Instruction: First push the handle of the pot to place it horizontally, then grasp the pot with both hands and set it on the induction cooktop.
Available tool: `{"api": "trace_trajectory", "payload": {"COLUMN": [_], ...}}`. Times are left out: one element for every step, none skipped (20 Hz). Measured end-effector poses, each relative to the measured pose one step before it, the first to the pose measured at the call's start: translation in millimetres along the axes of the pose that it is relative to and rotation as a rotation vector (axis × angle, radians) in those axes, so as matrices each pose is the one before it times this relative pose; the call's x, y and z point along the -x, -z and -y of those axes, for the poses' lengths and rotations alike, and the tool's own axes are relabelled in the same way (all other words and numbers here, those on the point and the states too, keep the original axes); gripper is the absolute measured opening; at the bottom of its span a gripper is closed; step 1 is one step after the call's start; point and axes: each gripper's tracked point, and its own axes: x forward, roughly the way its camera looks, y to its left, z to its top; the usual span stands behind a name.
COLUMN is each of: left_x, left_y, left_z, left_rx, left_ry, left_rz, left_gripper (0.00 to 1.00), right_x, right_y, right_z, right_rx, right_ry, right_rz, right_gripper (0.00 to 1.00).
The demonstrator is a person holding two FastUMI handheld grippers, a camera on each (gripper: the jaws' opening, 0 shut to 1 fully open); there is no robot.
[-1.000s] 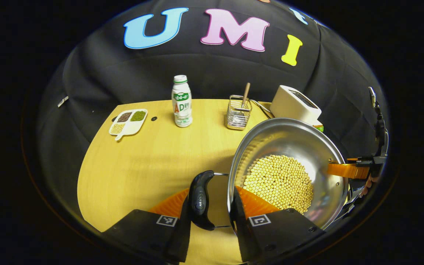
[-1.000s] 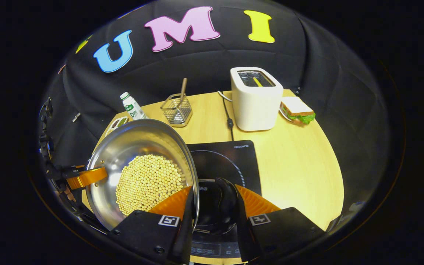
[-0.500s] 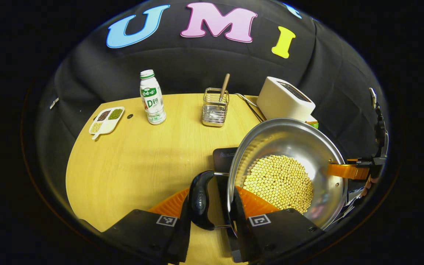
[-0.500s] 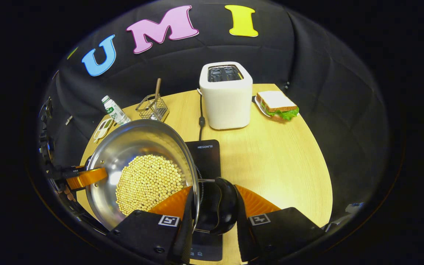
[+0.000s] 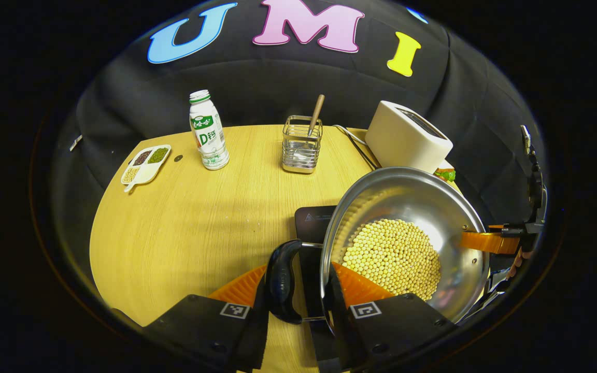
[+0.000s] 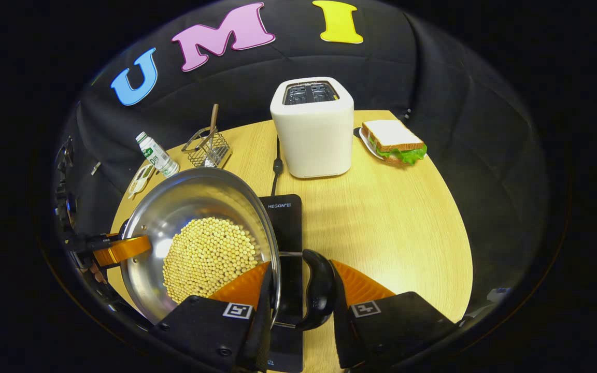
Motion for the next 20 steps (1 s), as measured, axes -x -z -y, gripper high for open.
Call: {"api": "trace_trajectory", "payload": {"left_x": [-1.73,-1.32,-0.69,-0.33,-0.98,-0.48,0.26,-0.03,0.51,-0.01,0.00,0.70,0.70,1.37,2.34,1.21,1.22,1.80,0.56,1.21], "left_y": [-0.03,0.94,-0.67,-0.10,0.52,0.48,0.07,0.66,0.63,0.50,0.01,0.87,0.17,-0.51,-3.39,-3.08,0.52,2.21,1.78,1.18], "left_z": [-0.83,-0.50,-0.83,-0.03,-0.44,-0.36,0.00,-0.23,0.48,-0.05,0.41,0.24,0.25,-0.35,-2.91,-1.27,-1.43,-2.61,-1.33,-0.44], "left_rx": [0.00323,0.00292,0.00576,0.00338,0.00325,0.00391,0.00626,0.00337,0.00283,-0.00041,-0.00179,0.00006,0.00042,0.00020,-0.00164,0.00008,0.00018,0.00076,0.00512,0.01109], "left_ry": [0.00149,0.00169,0.00213,0.00174,-0.00065,0.00219,0.00243,0.00238,0.00107,0.00108,0.00055,0.00109,-0.00056,-0.00215,-0.01605,-0.00563,-0.00752,-0.00880,-0.00245,0.00104], "left_rz": [-0.00132,-0.00193,-0.00003,0.00139,-0.00459,-0.00050,-0.00106,-0.00128,-0.00220,-0.00278,-0.00282,-0.00259,-0.00335,0.00490,0.01288,0.01820,0.00178,-0.00826,-0.00729,0.00103], "left_gripper": [0.55,0.56,0.56,0.56,0.56,0.56,0.56,0.54,0.57,0.57,0.59,0.59,0.59,0.61,0.65,0.69,0.82,0.86,0.94,0.95], "right_x": [-1.78,-0.50,-1.46,-0.35,-0.34,-0.54,0.53,0.02,0.39,0.14,1.57,-0.31,1.33,0.42,0.89,1.73,0.95,1.57,2.06,-0.11], "right_y": [-0.04,-0.08,-1.60,-1.42,-0.80,-0.91,-0.11,1.12,0.92,0.30,0.72,0.43,1.25,0.66,0.36,-1.40,-2.76,-2.13,-0.97,0.88], "right_z": [-0.32,-0.20,-0.07,-0.28,0.07,0.09,0.32,-0.49,0.18,0.34,0.50,0.32,0.06,0.51,0.03,-0.32,-0.33,-0.41,2.33,1.49], "right_rx": [0.00104,0.00058,-0.00405,0.00219,0.00074,0.00067,0.00213,-0.00148,-0.00203,0.00176,0.00116,-0.00132,-0.00291,-0.00451,-0.00259,-0.00552,-0.00532,-0.00776,-0.00519,-0.00430], "right_ry": [0.00041,0.00071,0.00143,0.00032,0.00052,-0.00030,-0.00342,-0.00338,-0.00069,0.00202,0.00172,-0.00057,-0.00025,0.00023,0.00082,-0.00552,-0.00519,-0.00795,0.00167,0.00094], "right_rz": [-0.00273,-0.00149,0.00374,0.00063,-0.00185,-0.00027,0.00086,-0.00366,-0.00240,-0.00110,-0.00037,-0.00039,-0.00231,0.00110,0.00161,0.00835,0.01159,0.01231,0.00737,0.00328], "right_gripper": [0.54,0.54,0.54,0.54,0.54,0.54,0.54,0.54,0.54,0.54,0.55,0.56,0.57,0.58,0.58,0.60,0.63,0.64,0.69,0.85]}}
